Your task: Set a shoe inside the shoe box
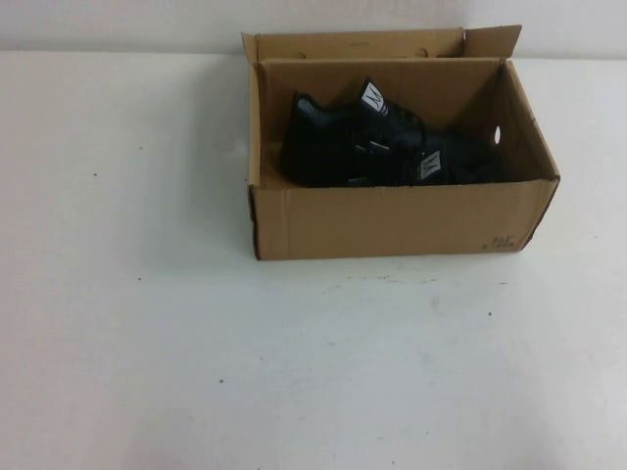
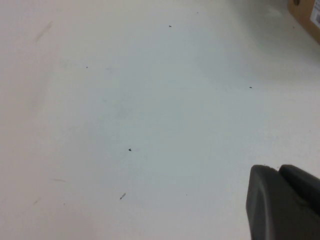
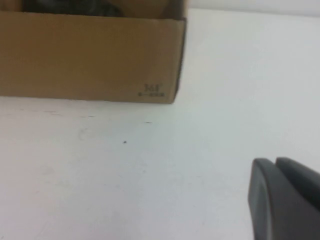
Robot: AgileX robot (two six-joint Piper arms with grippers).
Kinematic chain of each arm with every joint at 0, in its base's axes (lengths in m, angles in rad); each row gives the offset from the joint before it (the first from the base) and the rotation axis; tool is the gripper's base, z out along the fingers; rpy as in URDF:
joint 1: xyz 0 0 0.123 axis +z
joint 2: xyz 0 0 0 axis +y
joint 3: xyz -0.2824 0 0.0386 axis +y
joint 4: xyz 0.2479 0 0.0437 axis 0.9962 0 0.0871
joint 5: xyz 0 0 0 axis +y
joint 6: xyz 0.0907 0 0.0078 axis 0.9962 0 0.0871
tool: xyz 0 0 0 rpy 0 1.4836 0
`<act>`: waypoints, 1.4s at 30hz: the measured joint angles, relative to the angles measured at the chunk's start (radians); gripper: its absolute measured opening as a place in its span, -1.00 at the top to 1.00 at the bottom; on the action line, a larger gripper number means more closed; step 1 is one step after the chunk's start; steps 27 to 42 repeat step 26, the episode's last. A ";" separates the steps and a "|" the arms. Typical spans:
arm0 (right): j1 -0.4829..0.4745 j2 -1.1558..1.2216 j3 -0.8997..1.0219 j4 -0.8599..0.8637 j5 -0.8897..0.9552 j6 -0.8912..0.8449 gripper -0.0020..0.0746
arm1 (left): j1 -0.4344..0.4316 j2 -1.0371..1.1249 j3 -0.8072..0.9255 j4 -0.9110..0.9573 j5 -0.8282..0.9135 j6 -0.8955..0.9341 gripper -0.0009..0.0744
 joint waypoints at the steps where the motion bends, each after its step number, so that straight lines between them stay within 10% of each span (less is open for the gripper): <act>1: 0.000 0.000 0.019 -0.047 -0.017 0.068 0.99 | 0.000 0.000 0.000 0.000 0.000 0.000 0.97; 7: 0.000 -0.002 0.162 -0.182 -0.145 0.304 0.99 | 0.000 0.000 0.000 0.000 0.000 0.000 0.97; 42: 0.000 -0.004 0.166 -0.175 -0.117 0.283 0.99 | 0.000 0.000 0.000 0.002 0.000 0.000 0.97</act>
